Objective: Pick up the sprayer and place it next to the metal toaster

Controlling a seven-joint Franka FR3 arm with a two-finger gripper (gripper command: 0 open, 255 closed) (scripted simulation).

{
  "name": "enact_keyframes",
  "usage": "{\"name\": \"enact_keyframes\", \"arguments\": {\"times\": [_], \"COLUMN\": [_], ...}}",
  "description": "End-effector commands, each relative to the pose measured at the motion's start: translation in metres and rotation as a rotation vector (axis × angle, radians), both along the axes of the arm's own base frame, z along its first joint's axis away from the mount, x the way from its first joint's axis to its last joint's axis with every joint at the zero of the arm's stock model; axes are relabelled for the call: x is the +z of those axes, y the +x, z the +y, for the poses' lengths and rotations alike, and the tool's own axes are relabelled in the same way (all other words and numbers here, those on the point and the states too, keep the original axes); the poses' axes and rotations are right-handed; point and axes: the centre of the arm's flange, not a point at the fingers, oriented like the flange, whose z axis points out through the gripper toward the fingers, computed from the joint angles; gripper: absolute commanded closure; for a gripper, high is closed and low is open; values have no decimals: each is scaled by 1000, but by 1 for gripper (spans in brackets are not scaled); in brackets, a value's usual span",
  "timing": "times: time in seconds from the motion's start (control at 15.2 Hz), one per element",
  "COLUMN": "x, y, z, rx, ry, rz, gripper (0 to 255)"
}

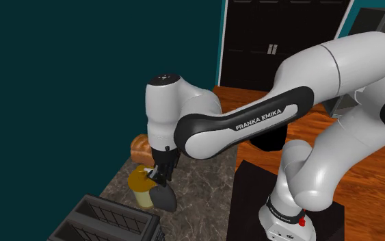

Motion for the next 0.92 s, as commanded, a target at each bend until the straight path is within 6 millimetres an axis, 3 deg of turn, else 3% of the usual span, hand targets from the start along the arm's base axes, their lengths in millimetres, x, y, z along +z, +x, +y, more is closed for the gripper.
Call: {"name": "enact_keyframes", "arguments": {"times": [0.0,0.73,0.86], "x": [-10,-72,-72], "y": [0,0,0], "z": [0,0,0], "rx": [0,0,0], "ry": [0,0,0], "rz": [-1,-1,-1], "gripper": [255,255,255]}}
